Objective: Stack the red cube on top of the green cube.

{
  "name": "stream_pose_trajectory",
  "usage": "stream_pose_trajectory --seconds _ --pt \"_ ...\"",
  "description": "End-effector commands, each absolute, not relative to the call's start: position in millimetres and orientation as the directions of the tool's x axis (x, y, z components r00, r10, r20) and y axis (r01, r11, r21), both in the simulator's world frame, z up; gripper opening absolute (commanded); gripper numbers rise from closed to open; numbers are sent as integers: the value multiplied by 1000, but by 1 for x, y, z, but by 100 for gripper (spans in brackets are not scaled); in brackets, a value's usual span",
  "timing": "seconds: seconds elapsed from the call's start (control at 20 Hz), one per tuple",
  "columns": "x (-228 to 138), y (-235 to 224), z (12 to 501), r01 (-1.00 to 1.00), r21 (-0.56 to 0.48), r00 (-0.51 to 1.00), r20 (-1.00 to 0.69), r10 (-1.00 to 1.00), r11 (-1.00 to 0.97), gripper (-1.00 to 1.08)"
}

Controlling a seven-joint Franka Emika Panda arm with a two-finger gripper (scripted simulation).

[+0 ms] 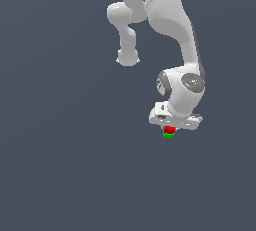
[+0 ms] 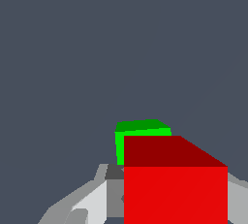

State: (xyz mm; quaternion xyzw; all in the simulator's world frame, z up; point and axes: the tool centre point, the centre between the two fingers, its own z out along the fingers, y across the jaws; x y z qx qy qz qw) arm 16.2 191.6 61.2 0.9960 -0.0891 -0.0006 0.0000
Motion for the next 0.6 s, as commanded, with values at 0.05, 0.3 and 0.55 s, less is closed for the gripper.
stream_pose_trajectory --seconds 0.05,0.3,0.55 --pt "18 193 61 -178 0 984 0 -178 -984 -100" --pt "18 193 61 -178 0 984 0 -178 -984 100" --pt "18 193 61 -178 0 984 0 -178 -984 100"
